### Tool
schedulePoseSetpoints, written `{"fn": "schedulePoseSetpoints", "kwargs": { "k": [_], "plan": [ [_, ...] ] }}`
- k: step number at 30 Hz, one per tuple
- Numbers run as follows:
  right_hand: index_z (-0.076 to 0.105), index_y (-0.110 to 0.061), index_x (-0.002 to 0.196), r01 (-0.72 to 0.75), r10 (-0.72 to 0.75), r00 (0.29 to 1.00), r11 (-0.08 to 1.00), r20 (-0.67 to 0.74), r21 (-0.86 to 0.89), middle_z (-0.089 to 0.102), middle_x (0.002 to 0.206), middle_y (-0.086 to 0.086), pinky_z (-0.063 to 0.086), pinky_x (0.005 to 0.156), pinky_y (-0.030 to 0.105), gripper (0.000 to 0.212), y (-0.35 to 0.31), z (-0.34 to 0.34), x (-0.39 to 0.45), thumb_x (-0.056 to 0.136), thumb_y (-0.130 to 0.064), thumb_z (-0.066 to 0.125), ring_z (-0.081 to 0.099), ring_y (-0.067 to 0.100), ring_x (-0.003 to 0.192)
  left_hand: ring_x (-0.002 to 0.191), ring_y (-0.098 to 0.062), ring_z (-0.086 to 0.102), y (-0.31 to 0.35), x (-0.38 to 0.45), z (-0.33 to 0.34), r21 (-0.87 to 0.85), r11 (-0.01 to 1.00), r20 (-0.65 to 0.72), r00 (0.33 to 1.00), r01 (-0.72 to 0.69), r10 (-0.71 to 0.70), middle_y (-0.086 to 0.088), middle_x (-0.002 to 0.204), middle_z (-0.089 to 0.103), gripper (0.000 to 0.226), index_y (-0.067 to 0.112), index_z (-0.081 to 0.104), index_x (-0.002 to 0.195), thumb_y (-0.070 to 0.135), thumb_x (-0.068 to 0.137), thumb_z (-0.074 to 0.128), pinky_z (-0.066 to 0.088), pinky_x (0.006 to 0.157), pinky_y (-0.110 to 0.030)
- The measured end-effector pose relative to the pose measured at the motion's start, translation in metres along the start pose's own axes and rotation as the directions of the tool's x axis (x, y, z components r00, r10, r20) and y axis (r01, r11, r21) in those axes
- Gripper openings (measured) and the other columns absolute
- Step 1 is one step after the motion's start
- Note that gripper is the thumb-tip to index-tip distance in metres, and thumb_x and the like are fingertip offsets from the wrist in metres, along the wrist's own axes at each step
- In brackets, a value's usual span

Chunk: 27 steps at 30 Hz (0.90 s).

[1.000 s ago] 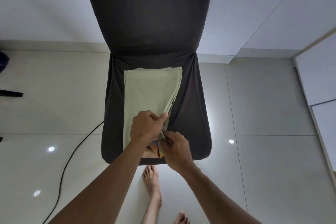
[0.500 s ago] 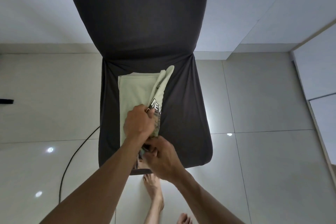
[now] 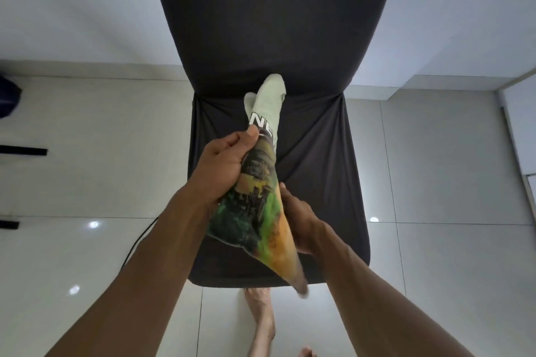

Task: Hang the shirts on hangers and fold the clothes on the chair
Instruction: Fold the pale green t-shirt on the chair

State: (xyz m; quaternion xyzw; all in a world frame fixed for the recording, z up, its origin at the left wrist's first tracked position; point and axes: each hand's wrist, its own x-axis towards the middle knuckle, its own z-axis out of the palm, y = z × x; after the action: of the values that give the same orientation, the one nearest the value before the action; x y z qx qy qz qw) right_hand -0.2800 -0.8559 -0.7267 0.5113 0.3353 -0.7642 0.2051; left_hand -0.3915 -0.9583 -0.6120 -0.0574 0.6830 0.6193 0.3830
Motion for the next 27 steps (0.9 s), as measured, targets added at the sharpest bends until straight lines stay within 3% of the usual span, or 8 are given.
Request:
{"fn": "schedulePoseSetpoints", "kwargs": {
  "k": [3,6,9,13,16,19,24,27],
  "plan": [
    [0.078,-0.008,0.105,-0.060,0.024,0.984,0.978,0.177,0.199,0.074,0.103,0.016,0.053,0.095,0.044,0.062,0.001,0.004,-0.004,0.087,-0.059,0.049,0.070,0.031,0.093,0.060,-0.011,0.072,0.008,-0.003,-0.010,-0.095,0.993,-0.007,0.998,0.065,-0.065,-0.004,0.073,0.076,0.034,0.008,0.074,0.092,0.040,0.094,0.061,0.052,0.049,-0.016],
    [0.063,-0.009,0.134,-0.006,-0.080,0.971,0.934,0.224,0.357,0.065,0.127,0.018,0.038,0.112,0.051,0.069,0.001,0.007,-0.009,0.089,-0.058,0.047,0.062,0.034,0.112,0.086,-0.024,0.075,0.007,-0.003,-0.026,-0.155,0.975,-0.010,0.987,0.160,-0.163,-0.012,0.098,0.077,0.058,0.007,0.076,0.099,0.060,0.075,0.075,0.059,0.085,-0.034],
    [0.070,0.001,0.120,0.070,-0.155,0.972,0.908,0.176,0.413,0.070,0.115,0.023,0.058,0.088,0.045,0.064,-0.013,0.006,-0.025,0.094,-0.053,0.049,0.071,0.035,0.093,0.101,-0.032,0.071,0.007,-0.004,-0.043,-0.113,0.976,-0.128,0.971,0.187,-0.201,-0.013,0.106,0.075,0.064,0.009,0.077,0.099,0.065,0.068,0.078,0.050,0.102,-0.046],
    [0.069,0.004,0.115,0.314,-0.309,0.949,0.938,-0.056,0.147,0.074,0.098,0.020,0.061,0.063,0.034,0.046,-0.057,-0.006,-0.060,0.097,-0.037,0.060,0.073,0.028,0.075,0.103,-0.029,0.068,0.019,-0.001,-0.059,0.078,0.969,-0.304,0.931,0.234,-0.201,-0.011,0.111,0.072,0.060,0.013,0.073,0.090,0.068,0.069,0.075,0.048,0.104,-0.045],
    [0.071,-0.007,0.094,0.430,-0.440,0.895,0.895,-0.070,-0.115,0.075,0.070,0.003,0.053,0.049,0.020,0.029,-0.096,-0.010,-0.090,0.099,-0.033,0.060,0.072,0.013,0.058,0.099,-0.031,0.071,0.030,0.002,-0.058,0.014,0.966,-0.270,0.931,0.260,-0.247,-0.012,0.105,0.075,0.068,0.007,0.073,0.105,0.063,0.066,0.081,0.051,0.100,-0.047],
    [0.067,-0.015,0.088,0.495,-0.515,0.857,0.832,-0.016,-0.250,0.070,0.055,-0.010,0.046,0.041,0.013,0.026,-0.126,-0.008,-0.106,0.100,-0.036,0.058,0.067,0.003,0.048,0.092,-0.027,0.071,0.043,0.005,-0.047,0.009,0.980,-0.296,0.937,0.198,-0.187,-0.010,0.100,0.075,0.052,0.009,0.071,0.097,0.055,0.076,0.077,0.054,0.096,-0.043],
    [0.066,-0.019,0.099,0.542,-0.569,0.822,0.768,0.026,-0.342,0.074,0.067,-0.008,0.052,0.049,0.015,0.028,-0.141,-0.009,-0.105,0.100,-0.045,0.054,0.072,0.007,0.060,0.058,-0.015,0.072,0.046,0.012,-0.031,-0.137,0.985,-0.217,0.967,0.109,-0.137,-0.004,0.075,0.077,0.034,0.009,0.069,0.093,0.043,0.091,0.066,0.055,0.048,-0.022],
    [0.066,-0.020,0.112,0.527,-0.556,0.831,0.777,0.019,-0.344,0.078,0.086,0.001,0.059,0.061,0.026,0.026,-0.122,-0.024,-0.085,0.100,-0.042,0.056,0.076,0.018,0.076,0.070,-0.024,0.075,0.019,0.013,-0.030,-0.168,0.974,-0.140,0.975,0.150,-0.175,-0.013,0.087,0.077,0.036,0.007,0.070,0.106,0.040,0.097,0.059,0.059,0.055,-0.032]
  ]
}}
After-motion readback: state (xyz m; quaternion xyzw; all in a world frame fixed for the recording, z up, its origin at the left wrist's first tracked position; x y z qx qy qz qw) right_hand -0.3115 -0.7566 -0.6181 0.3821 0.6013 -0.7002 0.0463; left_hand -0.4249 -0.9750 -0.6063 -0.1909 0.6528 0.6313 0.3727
